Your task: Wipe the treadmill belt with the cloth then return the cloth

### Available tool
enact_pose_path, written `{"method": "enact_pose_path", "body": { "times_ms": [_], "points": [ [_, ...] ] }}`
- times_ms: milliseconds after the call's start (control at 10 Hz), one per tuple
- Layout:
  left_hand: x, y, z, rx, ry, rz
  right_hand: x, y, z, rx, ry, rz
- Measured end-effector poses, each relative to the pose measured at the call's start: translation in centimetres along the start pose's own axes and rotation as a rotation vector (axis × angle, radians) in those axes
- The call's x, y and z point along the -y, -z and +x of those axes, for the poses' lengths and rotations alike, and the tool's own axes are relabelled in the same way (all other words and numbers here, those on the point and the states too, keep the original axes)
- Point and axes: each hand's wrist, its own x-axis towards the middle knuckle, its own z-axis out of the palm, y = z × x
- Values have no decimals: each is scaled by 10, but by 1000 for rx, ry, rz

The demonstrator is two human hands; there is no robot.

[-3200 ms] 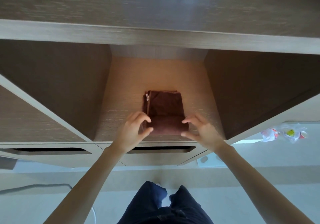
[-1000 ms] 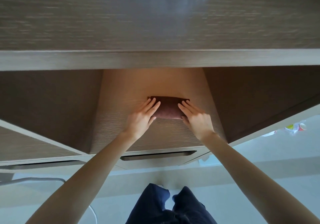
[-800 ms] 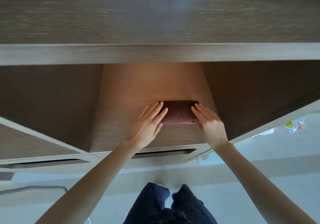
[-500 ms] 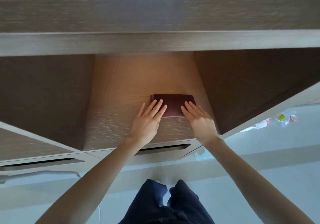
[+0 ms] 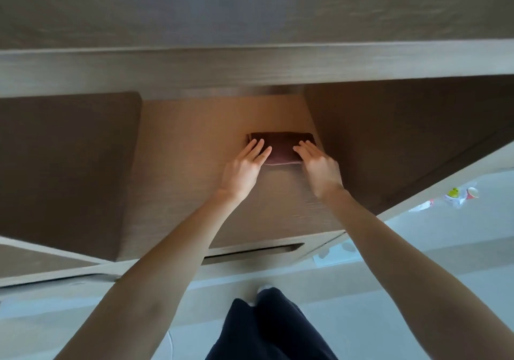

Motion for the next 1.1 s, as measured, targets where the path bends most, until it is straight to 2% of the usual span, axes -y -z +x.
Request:
{"method": "enact_pose_path", "body": {
  "times_ms": [100, 300, 800, 1000, 1100],
  "points": [
    [8, -6, 23, -43, 4, 29, -6, -11, 24, -105, -16, 50],
    [24, -17, 72, -103, 30, 53, -17, -20, 72, -205, -17, 86],
    [37, -19, 150, -27, 77, 18, -26, -10, 155, -46, -60, -60],
    [27, 5, 128, 160, 61, 71, -18, 0, 133, 34, -84, -18],
    [14, 18, 108, 80, 105, 51, -6, 10, 106, -16, -105, 3]
  ]
}}
